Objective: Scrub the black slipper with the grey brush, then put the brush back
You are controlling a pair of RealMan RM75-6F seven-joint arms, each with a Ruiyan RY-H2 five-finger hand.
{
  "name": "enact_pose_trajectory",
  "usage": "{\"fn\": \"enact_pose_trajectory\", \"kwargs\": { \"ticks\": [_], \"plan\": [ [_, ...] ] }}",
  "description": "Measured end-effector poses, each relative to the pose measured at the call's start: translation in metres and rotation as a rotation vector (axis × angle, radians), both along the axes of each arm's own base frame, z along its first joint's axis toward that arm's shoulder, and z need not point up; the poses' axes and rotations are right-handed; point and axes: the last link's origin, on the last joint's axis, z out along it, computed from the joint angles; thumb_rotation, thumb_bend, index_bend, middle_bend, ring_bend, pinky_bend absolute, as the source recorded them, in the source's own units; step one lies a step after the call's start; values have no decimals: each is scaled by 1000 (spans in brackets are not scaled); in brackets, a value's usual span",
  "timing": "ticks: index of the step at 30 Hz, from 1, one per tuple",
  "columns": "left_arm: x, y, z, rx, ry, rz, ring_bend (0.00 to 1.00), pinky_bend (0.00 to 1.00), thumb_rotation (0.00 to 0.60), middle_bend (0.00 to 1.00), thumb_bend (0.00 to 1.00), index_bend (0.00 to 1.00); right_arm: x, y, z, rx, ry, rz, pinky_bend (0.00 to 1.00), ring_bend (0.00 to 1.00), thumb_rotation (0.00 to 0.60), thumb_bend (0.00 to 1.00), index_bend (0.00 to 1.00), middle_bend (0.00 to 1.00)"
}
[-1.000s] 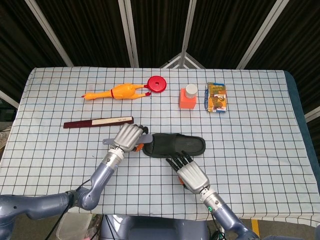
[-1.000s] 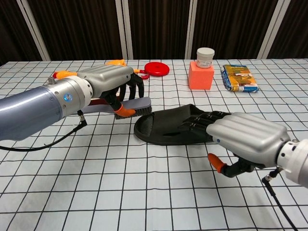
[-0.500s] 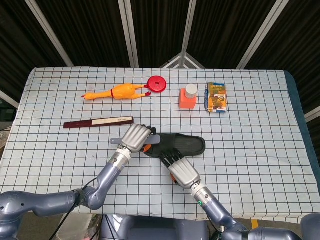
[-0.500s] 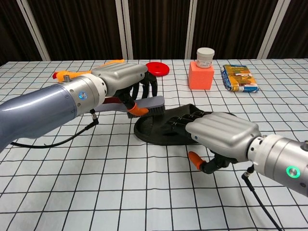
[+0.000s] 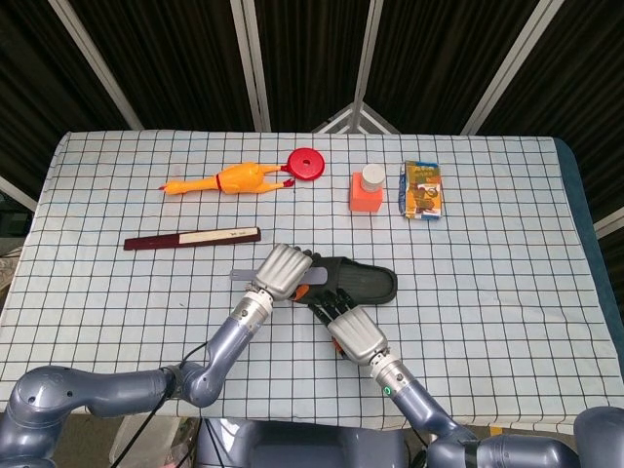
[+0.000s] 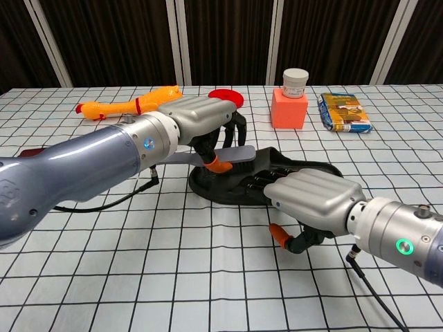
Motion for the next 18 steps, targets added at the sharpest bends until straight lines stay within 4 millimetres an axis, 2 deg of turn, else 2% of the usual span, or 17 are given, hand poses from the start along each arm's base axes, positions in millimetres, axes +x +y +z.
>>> {"fn": "enact_pose_trajectory", "kwargs": {
  "ticks": [5, 12, 18],
  "plan": [
    [6, -2, -10, -31, 2, -5, 556, 558, 600, 588, 441, 422, 0, 1, 2, -4, 1, 1, 70, 12, 600, 698, 0, 33],
    [0, -3, -4, -23, 27, -7, 556, 558, 600, 587, 442, 422, 3, 3, 6, -9, -6, 9, 70, 11, 600, 698, 0, 34],
    [-14, -1, 6, -17, 84, 26, 554, 557, 600, 587, 443, 422, 4, 6, 5, -3, -12, 12, 70, 12, 600, 698, 0, 33]
  ]
}}
